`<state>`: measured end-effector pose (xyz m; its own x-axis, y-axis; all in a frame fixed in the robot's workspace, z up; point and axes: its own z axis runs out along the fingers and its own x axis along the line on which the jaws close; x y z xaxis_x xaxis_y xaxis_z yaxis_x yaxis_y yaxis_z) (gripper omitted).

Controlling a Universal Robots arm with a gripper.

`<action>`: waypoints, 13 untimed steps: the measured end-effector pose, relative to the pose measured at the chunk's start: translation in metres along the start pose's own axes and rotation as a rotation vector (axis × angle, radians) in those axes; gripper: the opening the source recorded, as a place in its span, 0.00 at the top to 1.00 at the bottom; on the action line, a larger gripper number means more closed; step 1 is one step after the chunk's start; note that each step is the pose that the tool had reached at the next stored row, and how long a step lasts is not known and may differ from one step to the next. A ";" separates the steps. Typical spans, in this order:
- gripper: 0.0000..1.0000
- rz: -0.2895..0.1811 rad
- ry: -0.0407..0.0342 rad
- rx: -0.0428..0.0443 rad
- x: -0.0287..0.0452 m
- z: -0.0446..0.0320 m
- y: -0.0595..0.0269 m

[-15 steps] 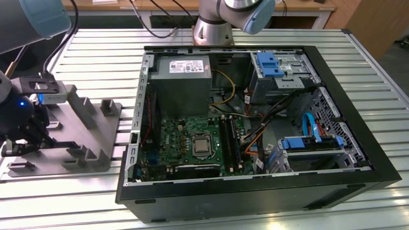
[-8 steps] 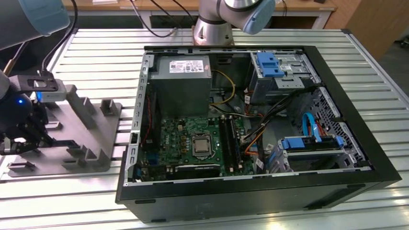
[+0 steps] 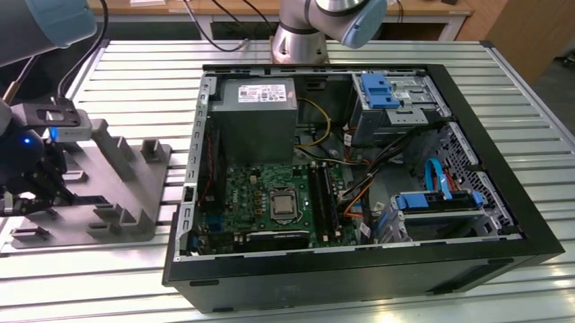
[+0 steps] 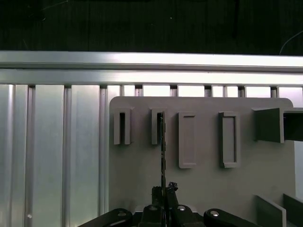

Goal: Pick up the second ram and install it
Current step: 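Pick up the second ram and move it above second insertion slot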

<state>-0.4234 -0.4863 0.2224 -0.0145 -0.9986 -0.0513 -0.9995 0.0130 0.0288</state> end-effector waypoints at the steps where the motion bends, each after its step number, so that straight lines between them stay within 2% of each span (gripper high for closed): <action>1: 0.86 0.000 -0.0001 0.0001 0.0000 -0.0002 0.0000; 13: 0.86 0.000 -0.0001 0.0002 -0.0005 -0.0088 0.0002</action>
<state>-0.4234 -0.4862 0.2312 -0.0145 -0.9986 -0.0515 -0.9995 0.0131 0.0286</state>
